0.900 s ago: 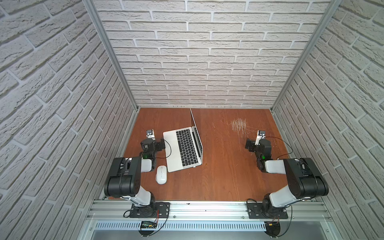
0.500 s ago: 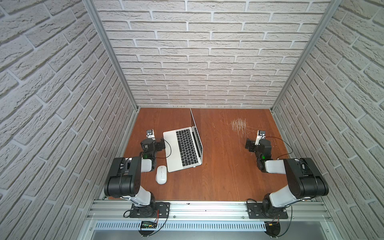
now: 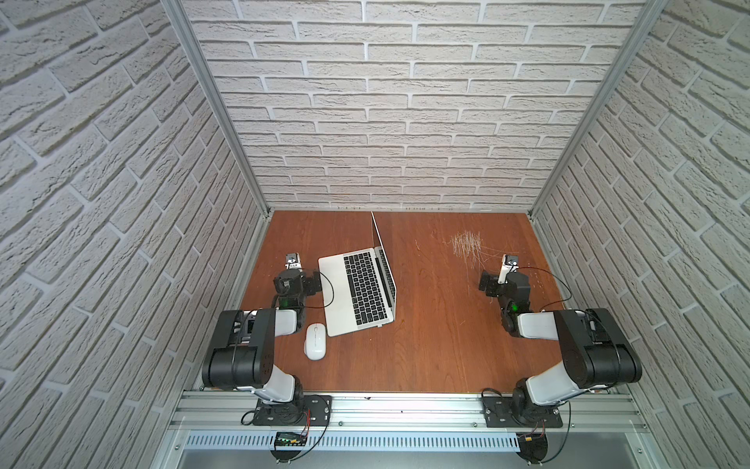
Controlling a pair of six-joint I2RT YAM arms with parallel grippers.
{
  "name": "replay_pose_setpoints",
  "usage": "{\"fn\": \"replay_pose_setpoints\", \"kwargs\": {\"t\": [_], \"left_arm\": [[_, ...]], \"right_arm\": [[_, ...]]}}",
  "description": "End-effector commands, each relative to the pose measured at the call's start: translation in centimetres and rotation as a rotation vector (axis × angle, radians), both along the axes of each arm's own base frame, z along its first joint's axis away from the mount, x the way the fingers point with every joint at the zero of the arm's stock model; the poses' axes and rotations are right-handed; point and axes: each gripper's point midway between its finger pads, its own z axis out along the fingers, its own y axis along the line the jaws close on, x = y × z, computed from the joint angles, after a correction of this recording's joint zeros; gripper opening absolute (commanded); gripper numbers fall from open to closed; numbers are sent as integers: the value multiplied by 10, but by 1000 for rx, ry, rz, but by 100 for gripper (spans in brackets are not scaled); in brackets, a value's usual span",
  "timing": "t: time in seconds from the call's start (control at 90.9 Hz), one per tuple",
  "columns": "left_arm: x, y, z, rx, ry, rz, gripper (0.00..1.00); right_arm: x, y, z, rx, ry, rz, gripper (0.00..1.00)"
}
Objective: Remove the wireless mouse receiver from the laptop
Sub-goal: Adjust the laptop at the center of the board.
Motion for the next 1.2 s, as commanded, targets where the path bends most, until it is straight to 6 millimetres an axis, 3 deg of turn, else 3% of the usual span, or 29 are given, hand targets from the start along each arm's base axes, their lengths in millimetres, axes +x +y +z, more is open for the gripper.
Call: {"fn": "replay_pose_setpoints", "kwargs": {"t": [0.0, 0.165, 0.242, 0.297, 0.385, 0.429, 0.462, 0.55, 0.616, 0.792, 0.913, 1.078, 1.188], "left_arm": [[8, 13, 63, 17, -31, 117, 98], [-4, 20, 110, -138, -184, 174, 98], [-10, 35, 111, -285, -173, 269, 98], [-18, 44, 100, -388, -107, 362, 98], [-17, 25, 92, -513, 5, 266, 98], [-19, 14, 92, -551, 33, 223, 98], [-24, 8, 88, -565, 53, 214, 98], [-41, -2, 83, -580, 74, 213, 98], [-56, -5, 79, -583, 91, 224, 98], [-87, -12, 63, -590, 160, 238, 96], [-99, -14, 57, -593, 180, 244, 96], [-106, -17, 46, -620, 213, 261, 96], [-107, -18, 43, -628, 222, 266, 95]], "right_arm": [[4, 1, 11, 11, -36, 11, 99], [5, 0, 10, 28, -35, 21, 99], [4, 0, 11, 29, -39, 21, 99], [5, 0, 15, 28, -51, 23, 100], [-1, 1, 13, 10, 110, 9, 95], [7, -5, 41, 58, 124, -62, 92], [7, -3, 50, 121, 165, -87, 90], [9, 30, 78, 280, 223, 0, 80], [4, 73, 98, 348, 286, 119, 78], [-27, 205, 160, 280, 478, 554, 78], [-50, 265, 190, 257, 532, 723, 76], [-66, 323, 193, 199, 614, 814, 70], [-72, 347, 185, 141, 658, 840, 67]]}}
